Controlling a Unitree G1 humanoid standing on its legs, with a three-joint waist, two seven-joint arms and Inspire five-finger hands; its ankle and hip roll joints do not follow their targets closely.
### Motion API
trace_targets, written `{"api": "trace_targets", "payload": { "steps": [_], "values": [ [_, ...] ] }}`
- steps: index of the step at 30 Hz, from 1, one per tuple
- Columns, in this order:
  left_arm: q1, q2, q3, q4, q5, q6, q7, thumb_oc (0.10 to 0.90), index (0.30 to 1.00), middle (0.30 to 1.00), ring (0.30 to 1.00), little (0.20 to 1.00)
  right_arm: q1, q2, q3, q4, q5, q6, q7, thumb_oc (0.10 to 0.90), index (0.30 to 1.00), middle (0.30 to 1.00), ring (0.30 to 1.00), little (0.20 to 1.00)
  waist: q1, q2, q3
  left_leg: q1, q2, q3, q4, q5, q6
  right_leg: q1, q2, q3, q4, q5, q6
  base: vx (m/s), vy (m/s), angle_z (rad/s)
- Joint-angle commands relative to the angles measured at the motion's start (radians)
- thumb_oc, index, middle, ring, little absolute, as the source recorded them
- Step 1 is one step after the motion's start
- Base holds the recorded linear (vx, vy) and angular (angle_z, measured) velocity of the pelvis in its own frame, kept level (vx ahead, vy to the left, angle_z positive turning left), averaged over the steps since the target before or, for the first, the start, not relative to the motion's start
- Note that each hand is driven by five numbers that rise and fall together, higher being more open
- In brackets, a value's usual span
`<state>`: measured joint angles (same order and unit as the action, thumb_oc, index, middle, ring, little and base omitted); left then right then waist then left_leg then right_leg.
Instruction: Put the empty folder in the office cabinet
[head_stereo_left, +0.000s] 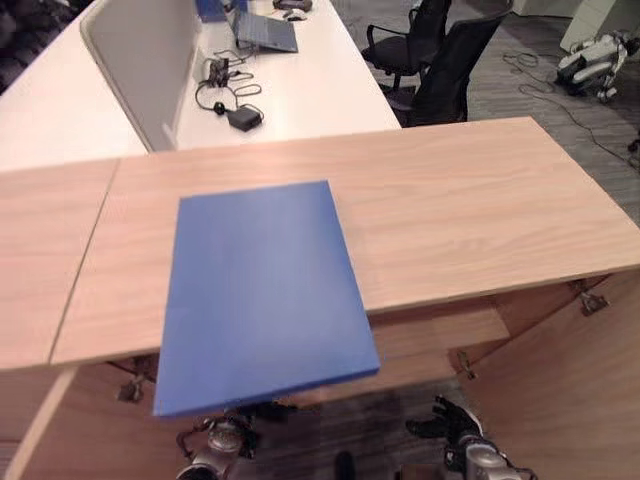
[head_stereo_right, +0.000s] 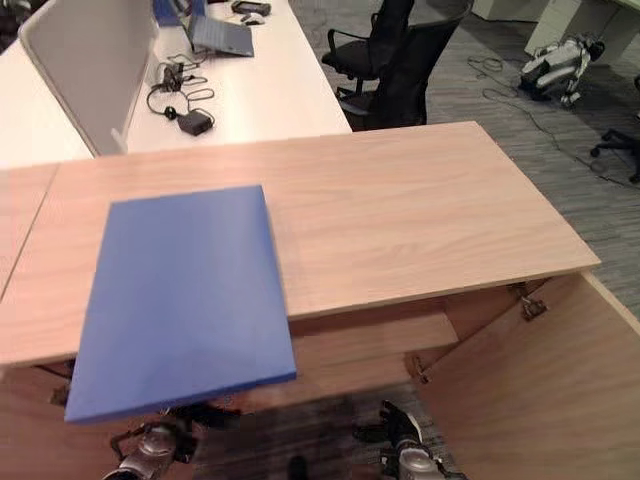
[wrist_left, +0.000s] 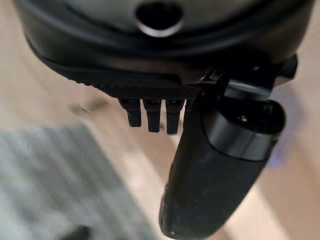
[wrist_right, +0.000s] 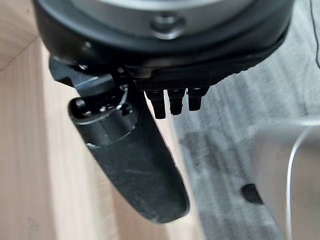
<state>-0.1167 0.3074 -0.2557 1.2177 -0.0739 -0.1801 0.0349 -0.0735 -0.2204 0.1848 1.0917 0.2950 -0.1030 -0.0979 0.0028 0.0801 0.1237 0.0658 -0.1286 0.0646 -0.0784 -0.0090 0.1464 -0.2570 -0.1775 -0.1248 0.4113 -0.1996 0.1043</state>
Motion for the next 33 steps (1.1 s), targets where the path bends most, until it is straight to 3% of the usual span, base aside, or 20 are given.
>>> {"api": "trace_targets", "payload": {
  "steps": [1, 6, 12, 18, 20, 22, 23, 27, 30, 33],
  "values": [
    [0.019, 0.051, 0.045, -0.051, -0.008, -0.032, 0.019, 0.800, 0.900, 0.900, 0.900, 0.900, -0.016, -0.065, -0.036, -0.033, 0.011, -0.030, -0.025, 0.800, 0.900, 0.900, 0.900, 0.900, 0.021, -0.060, 0.035, -0.111, 0.100, -0.076, 0.079, -0.020, -0.117, 0.287, 0.058, 0.101, -0.256, 0.100, 0.041, 0.18, -0.098, 0.69],
    [0.054, 0.020, 0.051, -0.018, 0.008, -0.026, 0.022, 0.800, 0.900, 0.900, 0.900, 0.900, 0.020, -0.070, -0.029, -0.012, -0.011, -0.020, -0.019, 0.800, 0.900, 0.900, 0.900, 0.900, 0.042, -0.078, -0.007, -0.054, 0.120, -0.082, 0.035, -0.016, -0.146, 0.418, 0.048, 0.067, -0.421, 0.107, 0.026, 0.09, -0.159, 0.42],
    [0.061, 0.016, 0.059, -0.011, -0.001, -0.023, 0.022, 0.800, 0.900, 0.900, 0.900, 0.900, 0.030, -0.081, -0.002, -0.011, -0.034, -0.019, -0.008, 0.800, 0.900, 0.900, 0.900, 0.900, 0.067, -0.096, 0.002, -0.050, 0.146, -0.104, 0.024, 0.021, -0.187, 0.476, 0.071, 0.046, -0.499, 0.102, 0.003, -0.07, -0.252, -0.19],
    [0.052, 0.006, 0.054, -0.027, -0.028, -0.028, 0.027, 0.800, 0.900, 0.900, 0.900, 0.900, 0.033, -0.111, 0.005, -0.031, -0.027, -0.033, -0.011, 0.800, 0.900, 0.900, 0.900, 0.900, 0.073, -0.079, 0.043, -0.118, 0.189, -0.155, 0.050, 0.102, -0.244, 0.474, 0.117, 0.012, -0.499, 0.080, -0.036, -0.20, -0.241, 0.14],
    [0.037, -0.007, 0.047, -0.035, -0.052, -0.030, 0.033, 0.800, 0.900, 0.900, 0.900, 0.900, 0.029, -0.132, -0.004, -0.027, -0.018, -0.034, -0.018, 0.800, 0.900, 0.900, 0.900, 0.900, 0.066, -0.065, 0.078, -0.178, 0.203, -0.158, 0.063, 0.154, -0.276, 0.461, 0.119, -0.028, -0.499, 0.083, -0.047, -0.34, -0.158, 0.47],
    [0.031, -0.012, 0.047, -0.034, -0.059, -0.028, 0.030, 0.800, 0.900, 0.900, 0.900, 0.900, 0.017, -0.140, -0.004, -0.020, -0.015, -0.032, -0.023, 0.800, 0.900, 0.900, 0.900, 0.900, 0.060, -0.069, 0.089, -0.202, 0.205, -0.130, 0.116, 0.131, -0.269, 0.439, 0.107, -0.049, -0.499, 0.098, -0.050, -0.30, -0.088, 0.76],
    [0.039, -0.016, 0.049, -0.028, -0.055, -0.029, 0.026, 0.800, 0.900, 0.900, 0.900, 0.900, 0.020, -0.144, -0.004, -0.015, -0.017, -0.029, -0.019, 0.800, 0.900, 0.900, 0.900, 0.900, 0.051, -0.077, 0.086, -0.191, 0.201, -0.110, 0.178, 0.087, -0.264, 0.417, 0.094, -0.060, -0.499, 0.112, -0.051, -0.29, -0.047, 0.39],
    [0.060, -0.027, 0.059, -0.007, -0.037, -0.025, 0.017, 0.800, 0.900, 0.900, 0.900, 0.900, 0.026, -0.145, -0.011, -0.014, -0.012, -0.031, -0.013, 0.800, 0.900, 0.900, 0.900, 0.900, 0.027, -0.081, 0.074, -0.100, 0.216, -0.055, 0.271, 0.001, -0.266, 0.393, 0.084, -0.081, -0.499, 0.131, -0.051, -0.17, 0.020, 0.25],
    [0.068, -0.033, 0.061, 0.002, -0.020, -0.025, 0.011, 0.800, 0.900, 0.900, 0.900, 0.900, 0.036, -0.143, -0.028, 0.012, -0.008, -0.028, -0.006, 0.800, 0.900, 0.900, 0.900, 0.900, -0.022, -0.054, 0.034, 0.072, 0.278, -0.005, 0.224, -0.032, -0.281, 0.360, 0.088, -0.142, -0.499, 0.156, -0.040, -0.19, 0.210, 0.70],
    [0.055, -0.039, 0.043, -0.019, -0.008, -0.023, 0.021, 0.800, 0.900, 0.900, 0.900, 0.900, 0.049, -0.133, -0.040, 0.024, -0.010, -0.020, -0.008, 0.800, 0.900, 0.900, 0.900, 0.900, -0.034, -0.039, 0.016, 0.114, 0.264, -0.029, 0.080, -0.080, -0.264, 0.336, 0.073, -0.156, -0.490, 0.192, -0.023, -0.16, 0.329, 0.57]
  ]
}}
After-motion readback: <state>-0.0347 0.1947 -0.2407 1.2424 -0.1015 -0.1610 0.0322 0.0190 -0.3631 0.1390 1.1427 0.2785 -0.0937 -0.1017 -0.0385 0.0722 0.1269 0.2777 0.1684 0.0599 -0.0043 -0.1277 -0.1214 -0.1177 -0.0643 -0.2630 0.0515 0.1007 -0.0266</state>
